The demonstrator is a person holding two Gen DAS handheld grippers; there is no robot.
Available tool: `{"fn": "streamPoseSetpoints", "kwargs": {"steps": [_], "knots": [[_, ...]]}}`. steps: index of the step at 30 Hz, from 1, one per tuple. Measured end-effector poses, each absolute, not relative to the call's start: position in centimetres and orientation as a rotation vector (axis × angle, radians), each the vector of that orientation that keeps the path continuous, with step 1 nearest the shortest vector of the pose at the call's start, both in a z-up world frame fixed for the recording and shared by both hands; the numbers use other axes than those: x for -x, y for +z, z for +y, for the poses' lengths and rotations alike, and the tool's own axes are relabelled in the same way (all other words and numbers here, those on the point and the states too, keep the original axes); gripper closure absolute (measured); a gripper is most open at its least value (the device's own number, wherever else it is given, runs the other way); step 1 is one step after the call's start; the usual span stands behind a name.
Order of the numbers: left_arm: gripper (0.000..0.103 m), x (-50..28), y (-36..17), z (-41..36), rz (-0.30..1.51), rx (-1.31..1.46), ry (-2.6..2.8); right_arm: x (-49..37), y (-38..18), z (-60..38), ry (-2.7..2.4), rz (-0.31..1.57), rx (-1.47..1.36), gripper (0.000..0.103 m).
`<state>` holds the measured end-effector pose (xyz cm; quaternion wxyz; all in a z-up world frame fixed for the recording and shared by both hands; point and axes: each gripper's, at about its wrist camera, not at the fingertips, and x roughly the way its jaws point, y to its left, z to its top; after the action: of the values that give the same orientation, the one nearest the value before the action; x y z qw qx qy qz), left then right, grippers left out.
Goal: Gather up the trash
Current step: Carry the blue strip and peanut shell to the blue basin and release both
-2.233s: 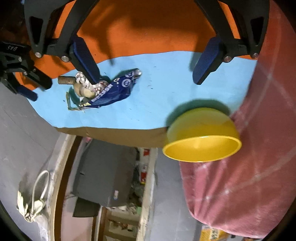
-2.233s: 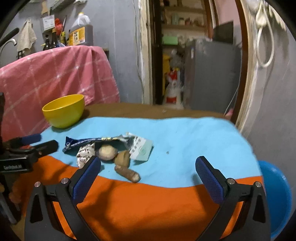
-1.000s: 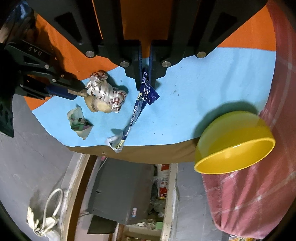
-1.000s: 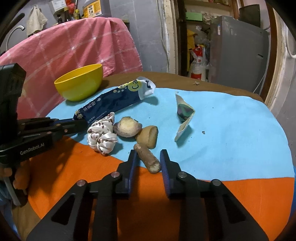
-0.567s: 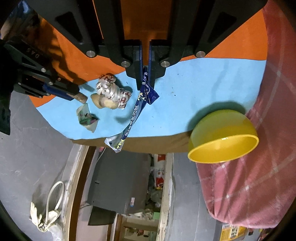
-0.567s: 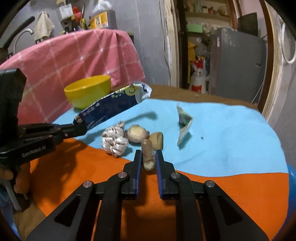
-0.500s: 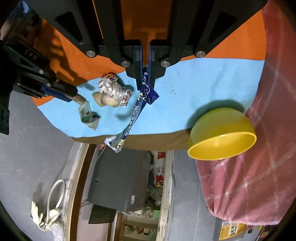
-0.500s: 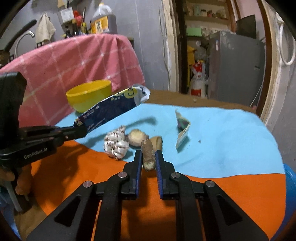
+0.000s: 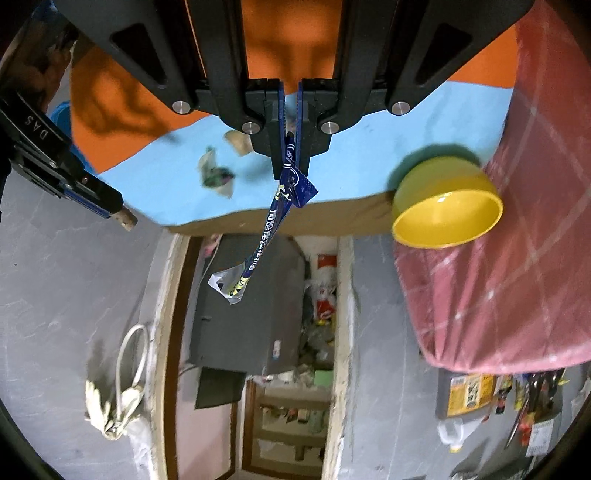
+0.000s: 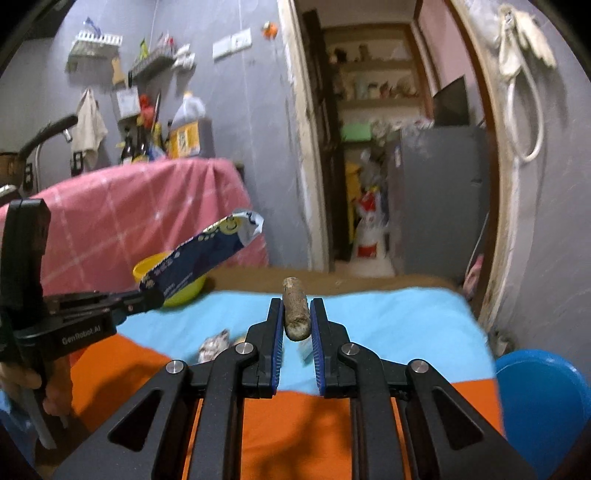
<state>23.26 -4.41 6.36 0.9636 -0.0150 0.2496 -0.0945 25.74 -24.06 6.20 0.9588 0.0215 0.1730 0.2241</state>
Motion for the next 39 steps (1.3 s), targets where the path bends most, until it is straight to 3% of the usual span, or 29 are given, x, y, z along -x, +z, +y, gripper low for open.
{"fn": "streamPoseSetpoints", "kwargs": {"steps": [19,39], "knots": [[0.100,-23.6,10.3,-17.7,0.391,0.011,-0.439,-21.4,9.5,-35.2,0.162,0.118,-0.122,0.091],[0.100,-25.4,7.0,-31.0,0.530,-0.097,-0.621,-19.9,6.6,-45.8,-0.100,0.242,-0.269,0.091]]}}
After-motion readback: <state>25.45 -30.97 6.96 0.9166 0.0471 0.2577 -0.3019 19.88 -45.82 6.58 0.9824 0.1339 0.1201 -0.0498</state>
